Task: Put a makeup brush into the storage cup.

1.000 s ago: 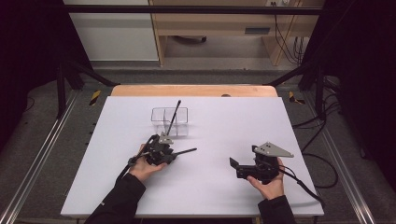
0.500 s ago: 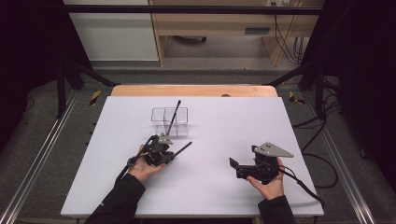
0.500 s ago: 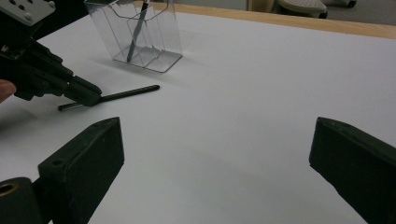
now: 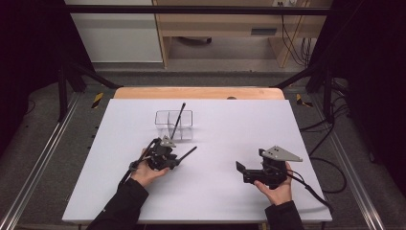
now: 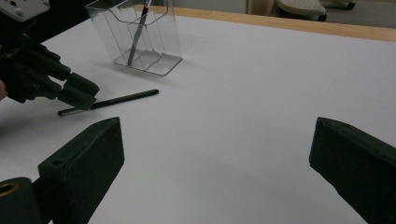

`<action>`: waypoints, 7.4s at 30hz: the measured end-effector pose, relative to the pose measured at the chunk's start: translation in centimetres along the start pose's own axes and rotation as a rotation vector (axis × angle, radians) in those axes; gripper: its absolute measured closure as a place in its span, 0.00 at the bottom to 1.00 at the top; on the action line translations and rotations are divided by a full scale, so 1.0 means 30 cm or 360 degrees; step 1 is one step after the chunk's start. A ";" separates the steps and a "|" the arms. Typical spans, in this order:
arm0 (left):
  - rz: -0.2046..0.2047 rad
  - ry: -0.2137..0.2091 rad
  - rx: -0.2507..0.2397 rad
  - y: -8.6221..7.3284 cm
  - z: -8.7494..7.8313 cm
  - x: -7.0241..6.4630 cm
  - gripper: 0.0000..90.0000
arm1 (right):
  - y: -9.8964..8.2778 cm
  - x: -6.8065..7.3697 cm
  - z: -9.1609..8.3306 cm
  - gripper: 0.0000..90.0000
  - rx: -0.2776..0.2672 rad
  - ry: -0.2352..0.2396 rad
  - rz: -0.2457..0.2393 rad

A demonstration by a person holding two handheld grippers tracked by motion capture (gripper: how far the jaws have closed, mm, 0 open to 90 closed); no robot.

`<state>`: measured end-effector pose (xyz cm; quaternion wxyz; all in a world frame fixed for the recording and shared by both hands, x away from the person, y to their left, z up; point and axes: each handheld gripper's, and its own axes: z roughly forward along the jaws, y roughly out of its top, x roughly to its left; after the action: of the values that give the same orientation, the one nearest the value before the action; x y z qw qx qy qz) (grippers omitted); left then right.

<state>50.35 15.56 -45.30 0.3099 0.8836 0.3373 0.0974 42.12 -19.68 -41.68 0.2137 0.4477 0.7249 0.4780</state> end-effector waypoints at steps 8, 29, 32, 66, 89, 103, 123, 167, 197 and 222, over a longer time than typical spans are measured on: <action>0.0045 0.0021 -0.0032 0.031 -0.033 -0.017 0.46 | 0.004 -0.003 -0.007 0.04 -0.0006 -0.0005 0.0001; 0.0170 0.0017 0.0135 0.126 -0.025 -0.026 0.27 | 0.006 -0.006 -0.008 0.04 -0.0007 -0.0003 0.0002; 0.0193 0.0025 0.0175 0.139 -0.016 -0.025 0.27 | 0.006 -0.005 -0.007 0.04 -0.0005 -0.0001 0.0003; 0.0170 -0.0029 0.0508 0.152 0.093 0.008 0.71 | 0.005 -0.005 -0.002 0.04 0.0004 0.0014 0.0011; 0.0155 -0.0040 0.0535 0.147 0.088 -0.010 0.92 | 0.006 -0.005 -0.004 0.04 0.0005 0.0018 0.0018; 0.0198 -0.0045 0.0498 0.147 0.075 -0.011 0.93 | 0.010 -0.007 -0.010 0.03 -0.0025 0.0045 0.0029; 0.0306 -0.0147 0.0273 0.144 -0.090 -0.067 0.93 | 0.017 -0.002 -0.015 0.01 -0.0012 0.0067 -0.0007; 0.0622 -0.0363 0.0144 0.179 -0.194 -0.182 0.93 | 0.097 0.142 0.045 0.03 0.0178 0.0167 -0.0372; 0.0772 -0.0472 0.0232 0.225 -0.188 -0.239 0.93 | 0.125 0.248 0.066 0.07 0.0358 0.0255 -0.0676; 0.0821 -0.0586 0.0281 0.247 -0.170 -0.249 0.93 | 0.119 0.297 0.078 0.24 0.0446 0.0313 -0.0957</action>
<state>46.76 8.82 -36.44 0.2530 0.9661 0.0477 -0.0183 40.93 -10.39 -38.52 0.2106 0.1909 0.9001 0.3303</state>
